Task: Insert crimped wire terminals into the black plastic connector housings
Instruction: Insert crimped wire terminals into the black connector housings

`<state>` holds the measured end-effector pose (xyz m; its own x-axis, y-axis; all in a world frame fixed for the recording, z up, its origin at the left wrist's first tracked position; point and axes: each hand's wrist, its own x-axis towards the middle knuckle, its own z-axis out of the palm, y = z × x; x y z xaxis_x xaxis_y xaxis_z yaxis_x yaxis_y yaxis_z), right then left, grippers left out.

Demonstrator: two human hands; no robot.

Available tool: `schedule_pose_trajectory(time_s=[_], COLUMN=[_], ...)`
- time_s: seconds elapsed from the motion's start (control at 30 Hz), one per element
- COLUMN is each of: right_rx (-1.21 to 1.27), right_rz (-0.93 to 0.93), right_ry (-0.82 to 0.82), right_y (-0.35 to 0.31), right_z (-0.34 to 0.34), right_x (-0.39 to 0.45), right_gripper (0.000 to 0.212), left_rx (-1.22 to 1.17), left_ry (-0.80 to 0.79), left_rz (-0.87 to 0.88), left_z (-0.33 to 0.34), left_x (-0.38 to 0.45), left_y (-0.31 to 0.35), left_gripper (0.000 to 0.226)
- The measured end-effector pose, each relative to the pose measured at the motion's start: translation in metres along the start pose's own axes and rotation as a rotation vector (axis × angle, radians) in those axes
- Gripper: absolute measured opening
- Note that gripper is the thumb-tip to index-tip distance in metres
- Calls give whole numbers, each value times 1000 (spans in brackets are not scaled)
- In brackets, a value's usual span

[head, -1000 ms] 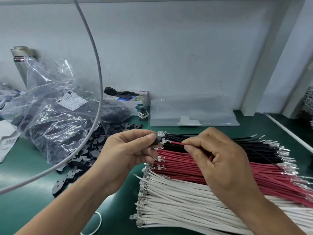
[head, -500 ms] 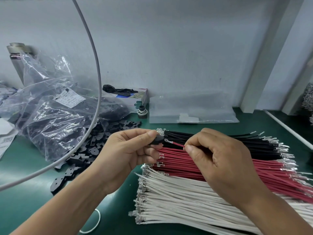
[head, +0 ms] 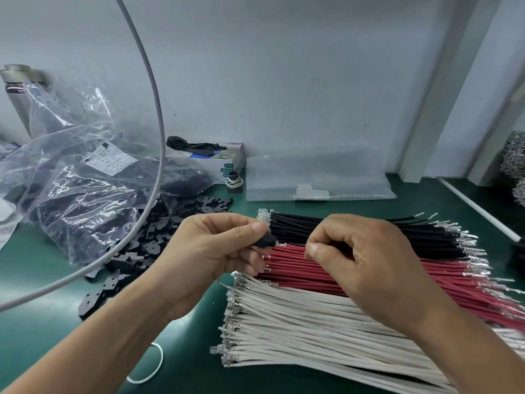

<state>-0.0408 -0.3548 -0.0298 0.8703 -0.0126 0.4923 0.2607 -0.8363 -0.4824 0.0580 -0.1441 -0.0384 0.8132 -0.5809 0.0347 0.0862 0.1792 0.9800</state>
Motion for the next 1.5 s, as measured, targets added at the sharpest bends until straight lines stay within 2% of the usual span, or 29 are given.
schedule_pose_trajectory(time_s=[0.27,0.4,0.5,0.57,0.67,0.97,1.07,1.17,1.23,1.33,1.37,1.5], right_rx=[-183,-114,-40,-53,-53,4,-136,-338,-314,-220,-192,-115], right_rz=[-98,-18,15,-8,-34,-71,-56,-131,-165,-74,-54,-32], right_ry=[66,56,50,37,49,62,31,99,28,-320,-381,-420], right_y=[-15,-8,-5,-5,-6,-10,-8,-15,-21,-27,-25,-22], right_z=[11,14,13,13,14,16,6,-7,-9,-1,2,6], right_x=[-3,-2,-3,-3,-2,-1,1,1,0,-5,-6,-5], right_gripper=[19,26,23,23,25,24,26,17,16,36,37,17], left_rx=[-42,186,372,422,374,301,313,316,295,259,251,195], left_ry=[40,48,22,44,28,-25,-5,36,88,128,128,130], left_rz=[-1,211,325,320,287,240,221,223,228,214,207,176], left_z=[5,6,6,4,4,7,8,7,4,2,1,2], left_x=[0,-2,-4,-3,-3,-4,-2,0,1,3,3,5], left_y=[1,1,0,-1,1,0,-1,-1,-1,-3,-4,-8], left_gripper=[31,37,30,24,20,21,25,26,22,20,19,19])
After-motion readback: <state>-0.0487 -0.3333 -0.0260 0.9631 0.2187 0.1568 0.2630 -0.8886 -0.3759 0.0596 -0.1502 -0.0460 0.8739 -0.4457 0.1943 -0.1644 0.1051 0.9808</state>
